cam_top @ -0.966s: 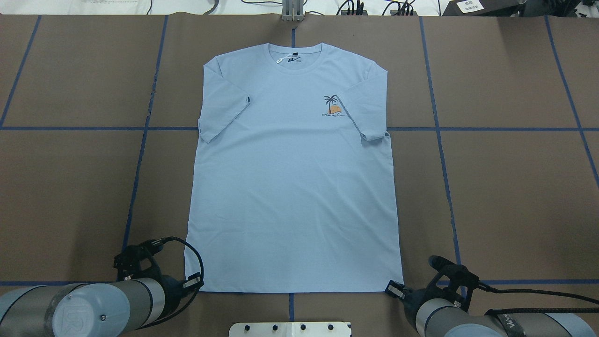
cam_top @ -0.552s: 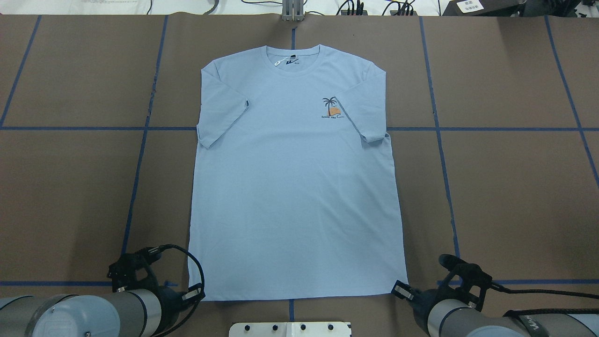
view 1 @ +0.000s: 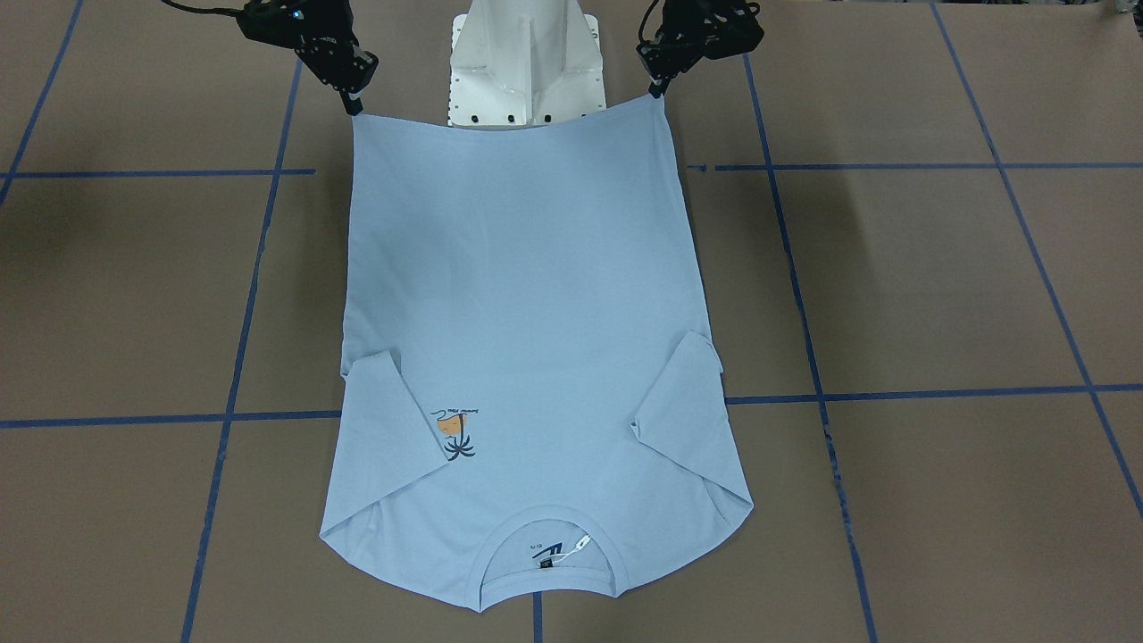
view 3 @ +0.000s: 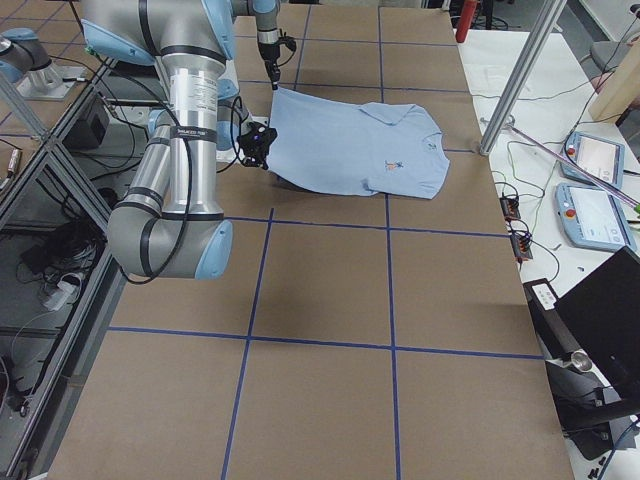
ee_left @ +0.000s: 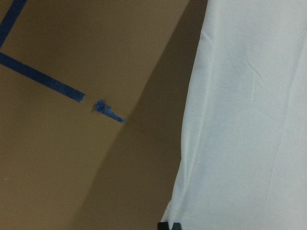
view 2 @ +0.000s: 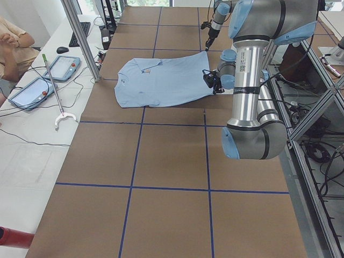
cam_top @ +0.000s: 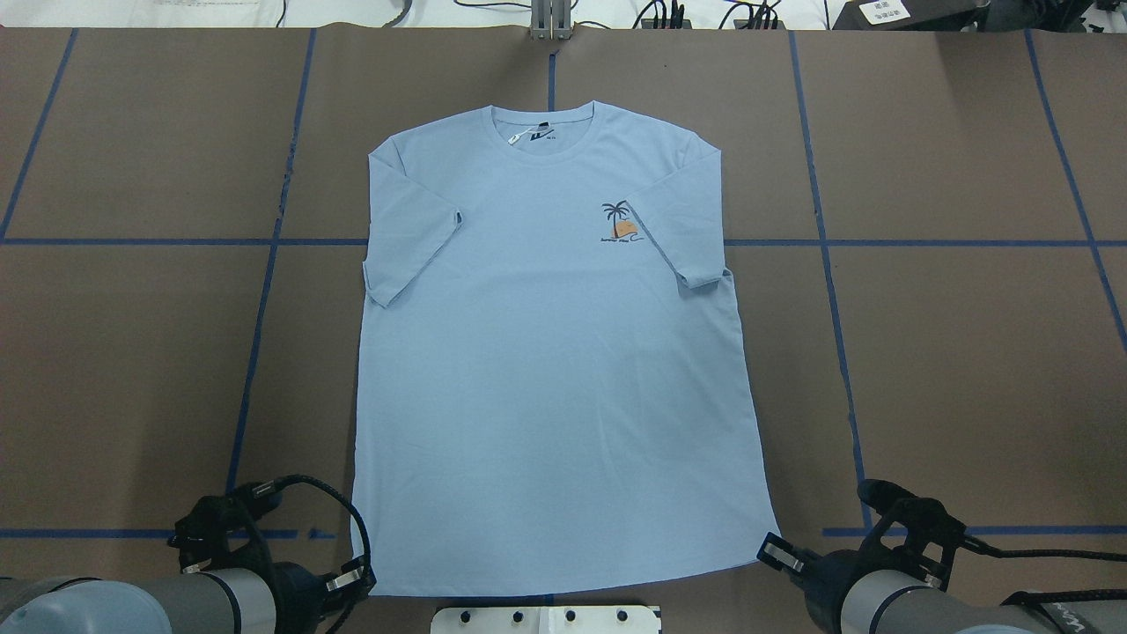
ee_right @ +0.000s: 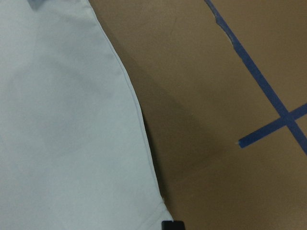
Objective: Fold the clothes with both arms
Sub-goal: 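Grasp both hem corners with the left and right grippers, then lift the hem with both grippers and fold it toward the collar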
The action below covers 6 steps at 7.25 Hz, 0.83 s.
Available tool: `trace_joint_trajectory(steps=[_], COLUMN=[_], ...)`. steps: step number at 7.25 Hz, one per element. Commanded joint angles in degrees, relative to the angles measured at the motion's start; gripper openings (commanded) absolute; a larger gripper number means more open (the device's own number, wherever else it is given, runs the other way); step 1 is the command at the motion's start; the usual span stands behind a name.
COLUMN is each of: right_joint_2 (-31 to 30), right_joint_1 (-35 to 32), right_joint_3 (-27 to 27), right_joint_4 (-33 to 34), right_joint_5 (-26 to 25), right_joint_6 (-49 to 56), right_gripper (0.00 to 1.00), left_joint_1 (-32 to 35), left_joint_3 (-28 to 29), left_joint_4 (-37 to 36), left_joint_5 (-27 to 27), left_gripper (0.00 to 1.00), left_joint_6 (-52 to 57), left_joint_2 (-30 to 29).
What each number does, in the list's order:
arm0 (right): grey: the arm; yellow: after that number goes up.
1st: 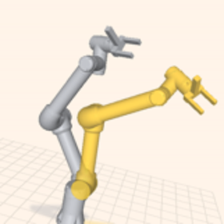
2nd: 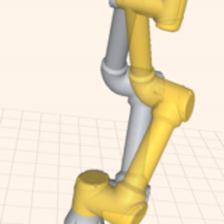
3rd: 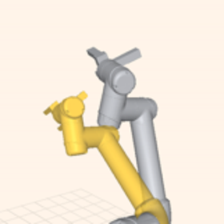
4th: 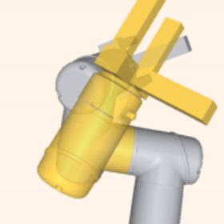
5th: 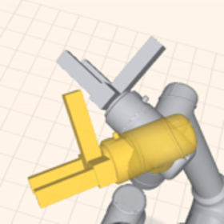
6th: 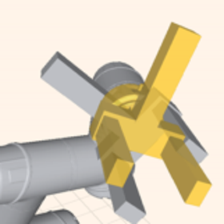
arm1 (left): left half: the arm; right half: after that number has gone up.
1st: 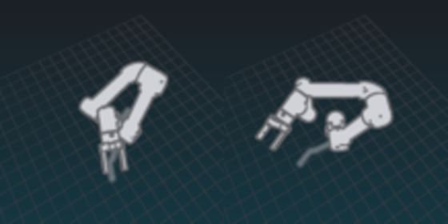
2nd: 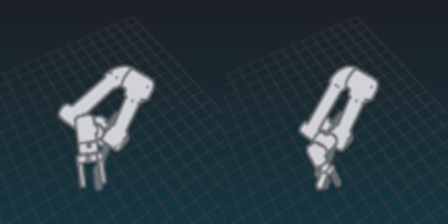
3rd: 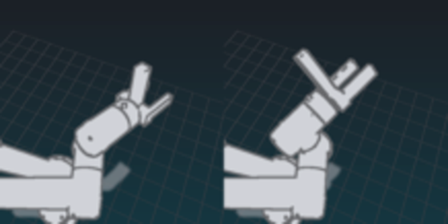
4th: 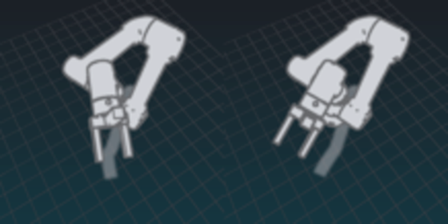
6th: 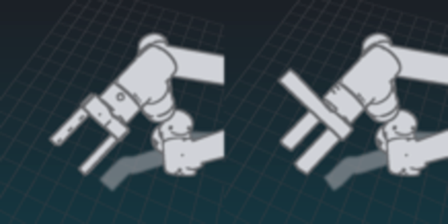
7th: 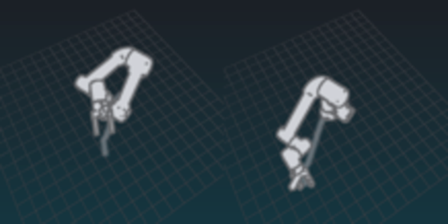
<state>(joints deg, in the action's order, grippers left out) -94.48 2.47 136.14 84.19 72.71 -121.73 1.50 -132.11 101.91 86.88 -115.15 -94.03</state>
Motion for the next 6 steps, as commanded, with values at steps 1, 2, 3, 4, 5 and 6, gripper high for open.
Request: trace_joint_trajectory(steps=[1, 2, 3, 4, 5, 6], right_joint_2=[4.54, 7.97, 11.92, 16.13, 20.26, 23.35], right_joint_1=[-6.48, -10.87, -16.65, -23.24, -28.26, -32.66], right_joint_3=[-1.14, -4.45, -8.48, -13.31, -18.58, -22.55], right_joint_4=[0.10, 0.10, 0.01, 0.01, 0.01, -0.08], right_joint_5=[0.42, 0.68, 4.86, 10.64, 12.79, 14.55], right_joint_6=[7.76, 12.79, 18.23, 22.81, 27.73, 31.52], right_gripper=[0.00, 0.00, 0.00, 0.00, 0.00, 0.00], left_joint_1=[4.27, 8.13, 10.96, 16.29, 20.09, 23.69], left_joint_3=[0.45, 0.62, 3.41, 5.18, 9.63, 16.29], left_joint_4=[-0.05, 0.13, 0.74, 1.35, 1.27, 1.44], left_joint_5=[0.83, 0.92, 0.31, 0.65, 0.74, 0.74], left_gripper=[0.00, 0.00, 0.00, 0.00, 0.00, 0.00], left_joint_6=[6.05, 7.30, 8.01, 15.24, 20.18, 20.75], left_joint_2=[-2.72, -4.13, -5.62, -8.85, -12.11, -15.18])
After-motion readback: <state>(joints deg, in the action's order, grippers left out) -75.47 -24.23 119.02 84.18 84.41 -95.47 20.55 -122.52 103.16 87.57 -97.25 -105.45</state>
